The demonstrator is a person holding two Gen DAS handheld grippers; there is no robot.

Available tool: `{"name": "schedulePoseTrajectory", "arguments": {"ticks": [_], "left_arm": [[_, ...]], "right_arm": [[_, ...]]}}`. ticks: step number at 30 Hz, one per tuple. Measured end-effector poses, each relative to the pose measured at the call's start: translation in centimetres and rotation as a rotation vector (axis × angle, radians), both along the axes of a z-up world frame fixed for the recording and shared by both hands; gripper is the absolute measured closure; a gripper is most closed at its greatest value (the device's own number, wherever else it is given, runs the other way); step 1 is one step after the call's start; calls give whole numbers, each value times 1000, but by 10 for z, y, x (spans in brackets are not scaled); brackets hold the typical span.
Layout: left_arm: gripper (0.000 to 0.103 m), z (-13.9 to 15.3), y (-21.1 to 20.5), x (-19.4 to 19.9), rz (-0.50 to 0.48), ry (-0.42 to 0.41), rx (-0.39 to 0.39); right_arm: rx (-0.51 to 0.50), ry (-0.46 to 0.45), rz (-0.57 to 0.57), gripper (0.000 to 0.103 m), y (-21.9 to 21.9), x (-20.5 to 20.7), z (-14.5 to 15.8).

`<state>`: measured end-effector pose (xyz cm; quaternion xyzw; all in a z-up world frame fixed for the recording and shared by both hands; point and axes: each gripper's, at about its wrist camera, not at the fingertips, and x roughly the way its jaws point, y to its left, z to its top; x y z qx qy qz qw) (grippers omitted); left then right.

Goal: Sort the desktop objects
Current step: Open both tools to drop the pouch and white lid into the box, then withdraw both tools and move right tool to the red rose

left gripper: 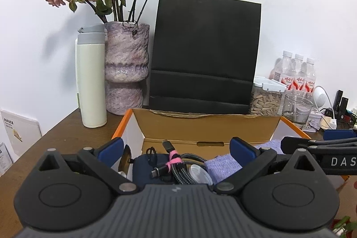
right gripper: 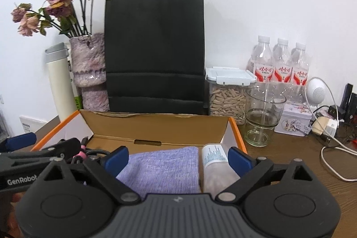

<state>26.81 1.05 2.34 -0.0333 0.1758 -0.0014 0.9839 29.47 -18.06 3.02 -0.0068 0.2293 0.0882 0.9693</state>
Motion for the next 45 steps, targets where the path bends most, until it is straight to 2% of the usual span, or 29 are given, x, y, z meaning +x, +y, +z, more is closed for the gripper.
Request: {"name": "schedulePoseTrajectory", "arguments": {"ticks": [15,23,32,45], "left_arm": [[0,-10,2,-54,-14,-8,15],[0,-21,-6,-81,-59,13,47],[0,-29,-10,-104,-70,50,63],[0,-39,-13,-107,-94,130,74]], "right_arm": [[-74,-111,12,1,-6,-78,-9],[-112,-78,71,0,-9,-114,-32],[-82,-28,86,0,-26,-138,-40],[-41,49,57,0,-48,-138,-50]]}}
